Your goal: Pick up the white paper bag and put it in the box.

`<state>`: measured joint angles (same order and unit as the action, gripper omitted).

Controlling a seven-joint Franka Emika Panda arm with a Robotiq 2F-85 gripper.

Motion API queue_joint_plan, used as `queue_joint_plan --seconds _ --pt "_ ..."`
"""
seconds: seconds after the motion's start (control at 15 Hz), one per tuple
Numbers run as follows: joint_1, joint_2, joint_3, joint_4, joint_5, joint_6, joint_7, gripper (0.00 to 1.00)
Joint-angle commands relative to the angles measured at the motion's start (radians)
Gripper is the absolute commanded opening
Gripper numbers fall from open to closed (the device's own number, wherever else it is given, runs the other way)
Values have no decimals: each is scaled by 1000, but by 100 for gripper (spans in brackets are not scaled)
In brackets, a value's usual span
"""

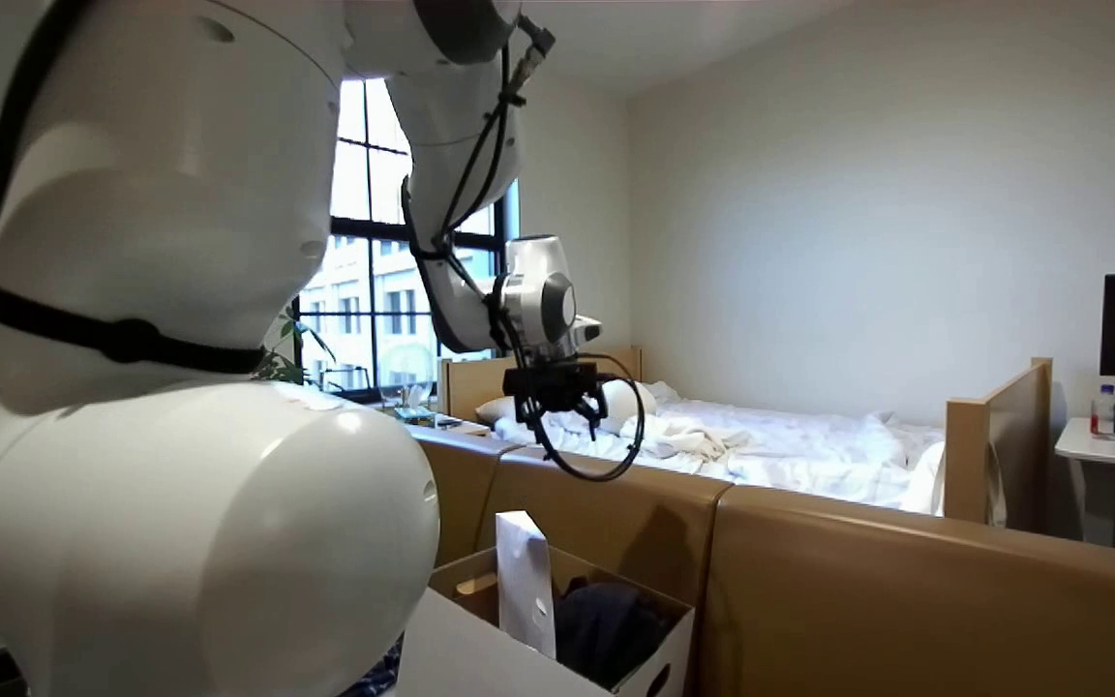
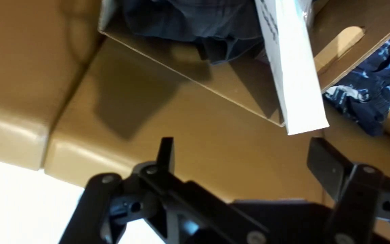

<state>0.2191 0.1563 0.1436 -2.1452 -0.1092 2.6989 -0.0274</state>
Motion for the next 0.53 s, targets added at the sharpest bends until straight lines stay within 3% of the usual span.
queue_joint_plan --seconds 0.0,0.27,0.47 --pt "-58 -182 -64 -30 -56 -226 81 100" --pt "-166 -303 -137 19 -89 -531 49 100" --pt "-240 -311 -183 81 -128 -743 43 100"
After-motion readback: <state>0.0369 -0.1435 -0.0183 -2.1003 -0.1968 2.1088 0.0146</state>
